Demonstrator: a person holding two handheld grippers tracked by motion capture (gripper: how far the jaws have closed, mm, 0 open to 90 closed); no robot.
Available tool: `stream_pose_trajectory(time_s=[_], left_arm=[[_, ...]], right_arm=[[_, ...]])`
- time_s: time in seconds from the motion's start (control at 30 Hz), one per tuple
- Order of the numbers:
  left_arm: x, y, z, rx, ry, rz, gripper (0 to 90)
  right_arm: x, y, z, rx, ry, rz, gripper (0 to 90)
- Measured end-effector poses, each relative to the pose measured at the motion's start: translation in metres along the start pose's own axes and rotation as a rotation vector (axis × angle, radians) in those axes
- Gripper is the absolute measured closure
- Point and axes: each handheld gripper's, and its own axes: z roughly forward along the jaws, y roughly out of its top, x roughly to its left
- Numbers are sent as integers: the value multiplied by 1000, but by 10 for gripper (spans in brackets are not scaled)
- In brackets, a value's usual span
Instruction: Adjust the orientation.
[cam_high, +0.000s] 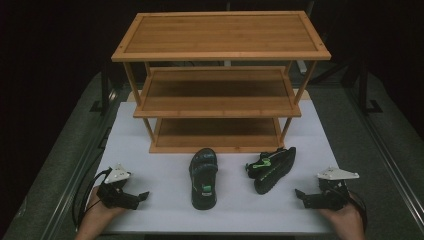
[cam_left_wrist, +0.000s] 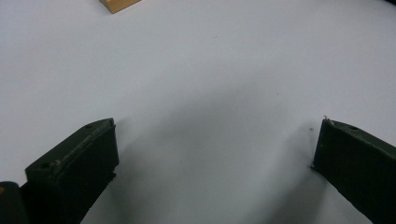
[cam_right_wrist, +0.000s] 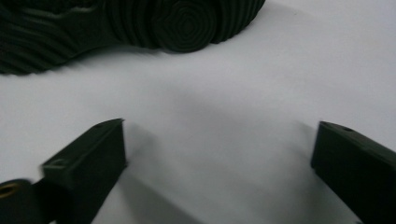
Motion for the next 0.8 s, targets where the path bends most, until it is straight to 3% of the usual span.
stream_pose_trajectory(time_s=[0.07,0.13,0.17,0.27,0.3,0.33,0.37,0.5,0.6,0.8], left_arm=[[0,0,0,-1,1,2,0],[0,0,0,0,0,0,0],[0,0,0,0,-1,-2,0],[0,0,0,-1,-1,-2,0],[0,0,0,-2,-1,-3,0],[0,0,0,-2,-1,-3,0],[0,0,0,-3,-1,-3,0],[0,0,0,-4,0,-4,0],[0,0,0,-3,-1,-4,0],[0,0,0,-3,-1,-4,0]], right_arm=[[-1,2,-4,-9,-3,2,169],[0,5,-8,-27,-1,6,230],[0,8,-10,-26,2,16,315],[1,15,-15,-48,46,37,458],[1,19,-17,-56,52,28,526],[1,19,-17,-56,52,28,526],[3,29,-21,-78,73,15,668],[6,42,-26,-98,115,-5,864],[7,50,-33,-119,164,-7,896],[14,70,-37,-140,214,-57,897]])
